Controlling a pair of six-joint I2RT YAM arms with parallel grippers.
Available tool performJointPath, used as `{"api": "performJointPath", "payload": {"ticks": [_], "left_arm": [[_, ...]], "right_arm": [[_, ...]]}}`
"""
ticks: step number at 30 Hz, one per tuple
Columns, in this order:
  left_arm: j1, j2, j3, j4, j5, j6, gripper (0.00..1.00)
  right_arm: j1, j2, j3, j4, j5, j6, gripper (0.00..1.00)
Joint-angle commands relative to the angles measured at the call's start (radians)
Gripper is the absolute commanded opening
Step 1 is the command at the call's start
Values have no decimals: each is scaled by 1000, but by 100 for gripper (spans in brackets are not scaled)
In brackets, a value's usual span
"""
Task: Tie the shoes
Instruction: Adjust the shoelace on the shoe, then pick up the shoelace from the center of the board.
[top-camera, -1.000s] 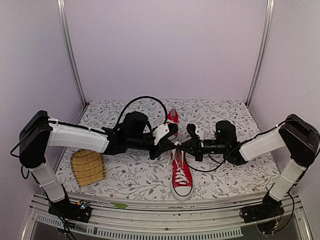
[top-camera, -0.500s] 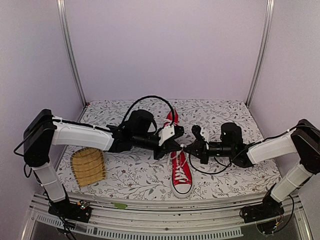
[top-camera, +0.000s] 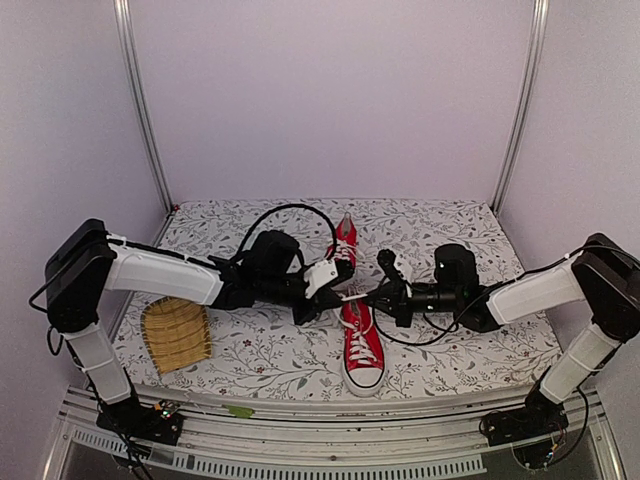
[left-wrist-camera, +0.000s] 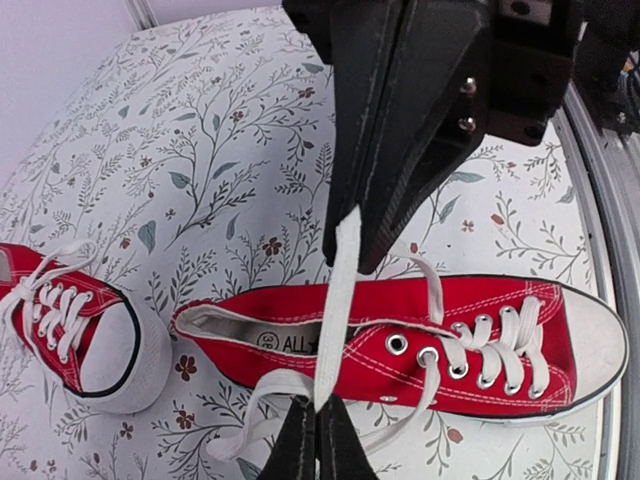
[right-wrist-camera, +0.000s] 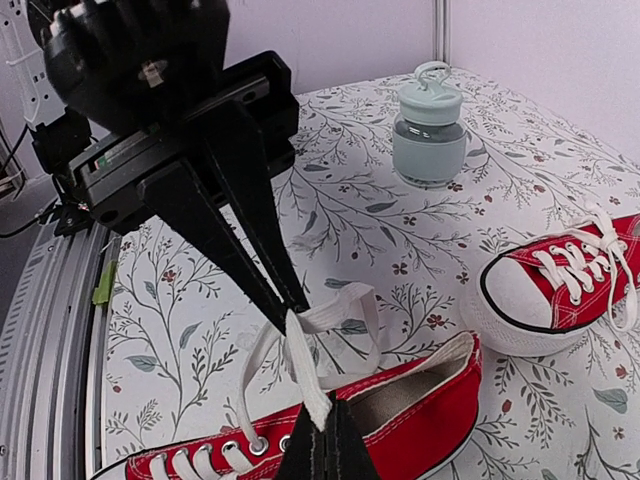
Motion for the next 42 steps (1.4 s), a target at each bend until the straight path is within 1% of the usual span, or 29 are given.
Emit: {"api": "performJointPath", "payload": {"ticks": [1, 3, 5, 6, 7, 11, 14, 16, 17, 19, 21, 23, 24, 25, 27, 31, 34, 38, 39, 40, 42], "left_arm": [[33, -35, -20, -80, -30, -10, 10], [33, -39, -16, -97, -1, -23, 22], [34, -45, -11, -107, 21, -47, 37], [33, -49, -11, -112, 27, -63, 44], [34, -52, -11, -122, 30, -79, 47], [38, -102, -49, -130, 51, -143, 50], [62, -169, -103, -80, 87, -174, 50], [94, -203, -141, -60, 72, -172, 51], [109, -213, -152, -72, 38, -159, 53], [141, -195, -154, -115, -45, -139, 56], [183, -140, -118, -195, -83, -131, 56], [196, -78, -62, -276, -55, -121, 56], [195, -50, -50, -297, -6, -97, 58], [189, -35, -53, -303, 35, -70, 60], [177, -16, -75, -271, 68, -24, 66], [164, 11, -70, -182, 32, -1, 74], [150, 47, -28, -166, 31, 5, 73], [128, 121, 14, -187, -30, 23, 62], [122, 136, 22, -198, -40, 32, 58], [119, 146, 27, -201, -54, 40, 51], [114, 152, 29, -189, -89, 44, 31]], "right_arm": [[6, 35, 50, -9, -19, 15, 1], [13, 48, 67, -16, -19, 7, 1], [13, 57, 78, -19, -21, 6, 1], [15, 59, 84, -19, -22, 8, 1], [15, 61, 86, -19, -20, 11, 1], [24, 69, 97, -20, -5, 10, 1], [27, 73, 105, -23, -6, 13, 1], [29, 69, 106, -27, -1, 10, 1], [30, 65, 105, -29, 0, 9, 1], [29, 60, 100, -32, -2, 6, 1], [30, 57, 97, -34, -3, 4, 1], [28, 56, 93, -35, -1, 2, 1], [31, 56, 92, -35, 0, 2, 1], [31, 55, 92, -36, 1, 2, 1], [30, 53, 91, -37, -1, 2, 1], [30, 50, 89, -39, -1, -2, 1], [30, 50, 89, -40, -1, -4, 1], [31, 44, 88, -42, 8, -7, 1], [30, 42, 86, -41, 9, -8, 1], [30, 39, 87, -42, 8, -10, 1], [31, 36, 86, -43, 8, -14, 1]]}}
